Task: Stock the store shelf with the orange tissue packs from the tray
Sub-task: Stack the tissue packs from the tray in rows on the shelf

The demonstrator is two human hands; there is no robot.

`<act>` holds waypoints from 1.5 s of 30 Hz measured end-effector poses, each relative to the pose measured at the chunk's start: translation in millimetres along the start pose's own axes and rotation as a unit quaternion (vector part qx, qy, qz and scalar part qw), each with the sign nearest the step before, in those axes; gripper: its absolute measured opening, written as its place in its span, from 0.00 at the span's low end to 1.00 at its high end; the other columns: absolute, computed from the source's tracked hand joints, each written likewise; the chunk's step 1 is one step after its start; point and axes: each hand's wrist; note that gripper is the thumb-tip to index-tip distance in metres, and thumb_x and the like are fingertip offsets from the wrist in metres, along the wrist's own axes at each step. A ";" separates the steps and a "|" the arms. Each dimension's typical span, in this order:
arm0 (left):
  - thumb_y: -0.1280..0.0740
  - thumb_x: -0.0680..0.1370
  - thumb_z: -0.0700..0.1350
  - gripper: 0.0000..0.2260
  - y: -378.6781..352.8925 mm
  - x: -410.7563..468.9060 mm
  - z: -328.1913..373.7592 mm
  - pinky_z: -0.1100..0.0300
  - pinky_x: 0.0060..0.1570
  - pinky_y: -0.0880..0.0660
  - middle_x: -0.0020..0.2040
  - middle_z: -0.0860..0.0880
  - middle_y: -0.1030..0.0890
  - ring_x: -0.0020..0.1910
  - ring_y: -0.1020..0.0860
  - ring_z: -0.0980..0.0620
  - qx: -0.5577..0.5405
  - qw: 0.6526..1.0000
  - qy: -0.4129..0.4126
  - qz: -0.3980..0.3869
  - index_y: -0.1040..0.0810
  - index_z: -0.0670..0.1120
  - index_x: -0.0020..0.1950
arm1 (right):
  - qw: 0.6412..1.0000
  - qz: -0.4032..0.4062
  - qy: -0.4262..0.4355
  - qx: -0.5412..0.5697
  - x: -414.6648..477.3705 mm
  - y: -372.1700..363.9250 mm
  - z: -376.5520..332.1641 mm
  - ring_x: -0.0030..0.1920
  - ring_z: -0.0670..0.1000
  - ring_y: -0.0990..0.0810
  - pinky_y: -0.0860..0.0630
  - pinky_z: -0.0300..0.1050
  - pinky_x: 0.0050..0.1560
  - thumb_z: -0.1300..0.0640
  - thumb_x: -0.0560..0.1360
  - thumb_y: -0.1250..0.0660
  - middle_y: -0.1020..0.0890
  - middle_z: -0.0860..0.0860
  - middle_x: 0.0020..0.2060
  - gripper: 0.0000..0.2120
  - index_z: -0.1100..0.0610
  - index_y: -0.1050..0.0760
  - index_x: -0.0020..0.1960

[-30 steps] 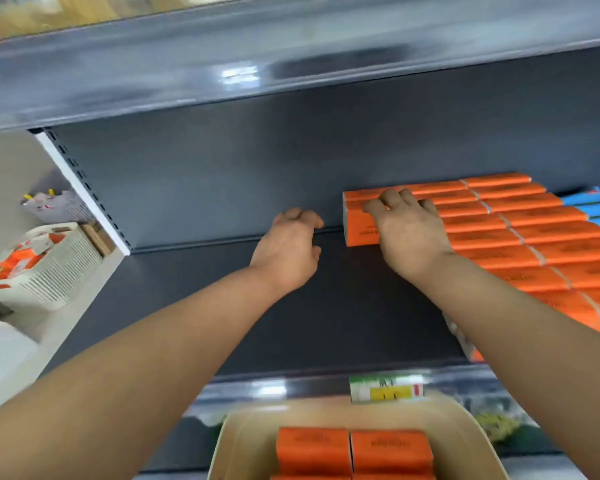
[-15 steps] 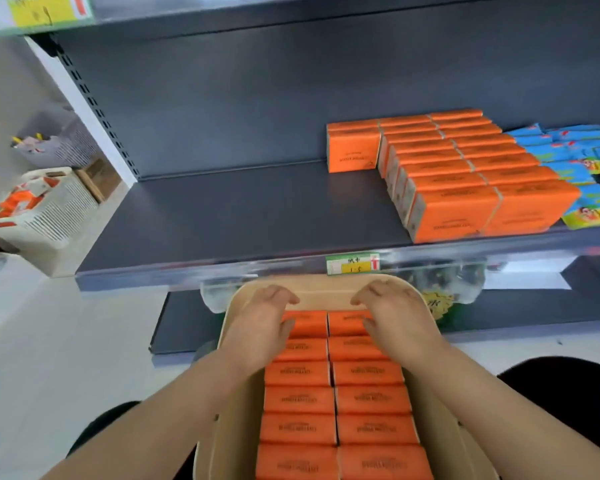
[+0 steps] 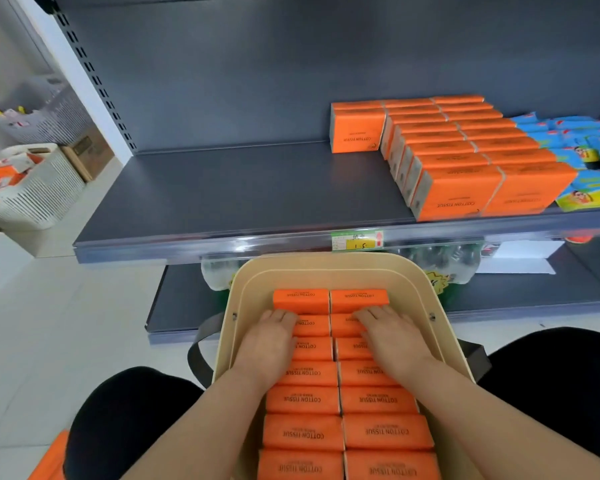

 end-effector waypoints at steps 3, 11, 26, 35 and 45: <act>0.41 0.80 0.44 0.13 -2.1 -0.8 -2.5 0.56 0.58 0.29 0.61 0.52 0.27 0.59 0.31 0.52 -0.002 1.000 0.008 0.001 0.30 0.50 0.64 | 0.999 -0.022 -0.016 -0.018 7.7 -1.4 -2.4 0.66 0.52 0.33 0.35 0.49 0.62 0.59 0.79 0.44 0.29 0.48 0.65 0.20 0.49 0.36 0.70; 0.41 0.80 0.45 0.12 -2.4 0.9 -3.6 0.57 0.58 0.28 0.60 0.53 0.26 0.58 0.30 0.53 -0.021 0.999 0.010 0.025 0.29 0.50 0.63 | 0.996 -0.040 -0.027 -0.075 15.6 -1.4 -6.4 0.63 0.53 0.33 0.36 0.50 0.61 0.58 0.79 0.43 0.27 0.49 0.60 0.15 0.50 0.31 0.65; 0.36 0.79 0.48 0.21 -3.2 3.1 -1.0 0.57 0.62 0.30 0.64 0.50 0.26 0.63 0.30 0.52 -0.048 0.998 0.042 0.023 0.35 0.50 0.71 | 0.975 0.191 0.094 -0.060 -38.6 27.8 9.9 0.47 0.52 0.19 0.23 0.50 0.46 0.55 0.67 0.25 0.18 0.47 0.48 0.20 0.51 0.23 0.58; 0.37 0.79 0.48 0.17 1.8 17.2 5.1 0.57 0.63 0.32 0.63 0.49 0.25 0.63 0.30 0.50 0.010 0.998 0.051 -0.025 0.31 0.50 0.67 | 0.976 0.203 0.071 -0.019 -40.4 15.0 6.9 0.47 0.49 0.18 0.23 0.48 0.54 0.54 0.61 0.22 0.18 0.47 0.48 0.25 0.51 0.21 0.58; 0.40 0.80 0.45 0.10 -2.8 30.7 20.9 0.54 0.56 0.27 0.57 0.49 0.23 0.58 0.27 0.49 0.080 0.990 0.089 -0.075 0.28 0.50 0.60 | 0.979 0.189 0.061 0.053 -42.8 13.5 12.5 0.48 0.51 0.19 0.22 0.50 0.49 0.54 0.64 0.22 0.19 0.46 0.49 0.25 0.50 0.24 0.59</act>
Point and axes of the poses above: each hand's wrist, its own x-axis towards the middle knuckle, its own y-axis out of the back of the hand, z = x × y
